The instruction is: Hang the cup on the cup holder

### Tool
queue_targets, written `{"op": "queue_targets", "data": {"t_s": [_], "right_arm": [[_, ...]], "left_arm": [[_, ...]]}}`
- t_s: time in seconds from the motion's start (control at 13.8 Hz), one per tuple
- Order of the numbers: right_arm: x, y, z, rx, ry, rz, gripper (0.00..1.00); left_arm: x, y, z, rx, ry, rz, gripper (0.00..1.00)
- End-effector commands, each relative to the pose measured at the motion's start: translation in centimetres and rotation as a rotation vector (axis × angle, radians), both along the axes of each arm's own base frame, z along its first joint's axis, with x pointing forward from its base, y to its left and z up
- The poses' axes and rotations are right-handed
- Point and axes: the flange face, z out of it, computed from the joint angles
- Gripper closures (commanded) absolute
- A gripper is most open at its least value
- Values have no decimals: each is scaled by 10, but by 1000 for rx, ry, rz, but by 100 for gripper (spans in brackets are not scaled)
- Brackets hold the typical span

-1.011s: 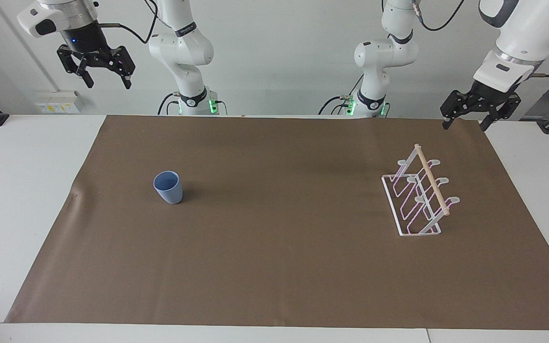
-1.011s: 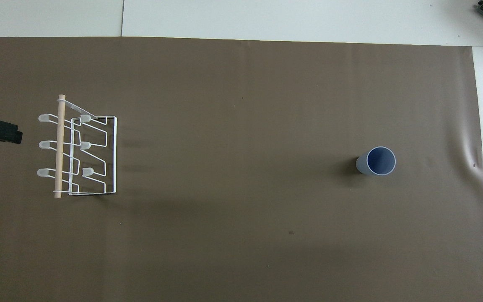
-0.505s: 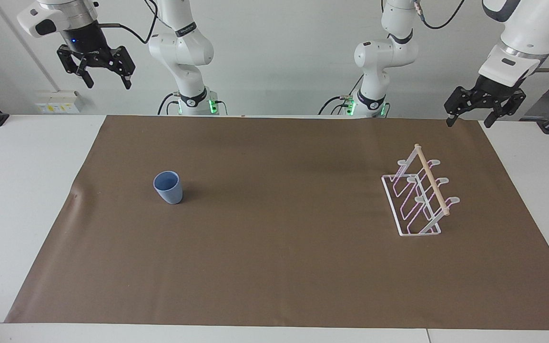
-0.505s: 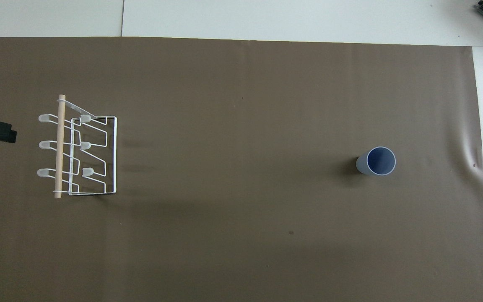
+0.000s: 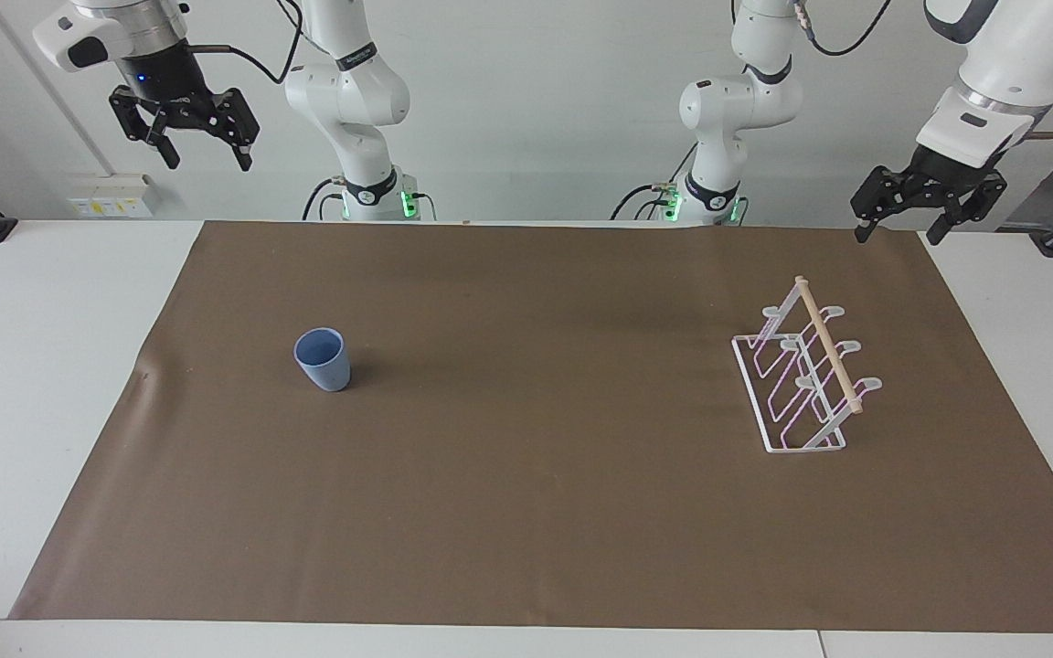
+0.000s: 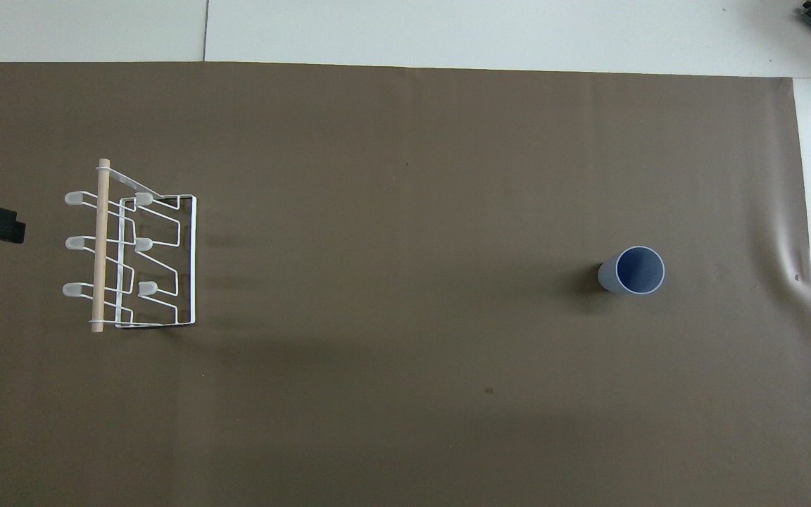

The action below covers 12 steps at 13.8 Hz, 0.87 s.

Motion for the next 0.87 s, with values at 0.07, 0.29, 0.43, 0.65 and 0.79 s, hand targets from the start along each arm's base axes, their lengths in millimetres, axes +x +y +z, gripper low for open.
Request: {"op": "queue_targets", "data": {"t_s": [0.07,0.29,0.43,0.65,0.79], "right_arm": [[-6,5,2,-6,10,3,0],[-7,-2,2,-5,5,-12,0],[-6,-4,3,-6,-1,-14,0],[-8,-14,-4,3,10,-28,0],[-8,-24,-19,9,10,-46,0]], "left_arm": [[-7,0,1,-7,3,4,0],[-8,0,1,-7,8,2,0],[-8,-1,0,-7,8,1,0],[-8,-2,-1,-7,12,-1,0],[-8,-1,0,-7,9,2,0]]}}
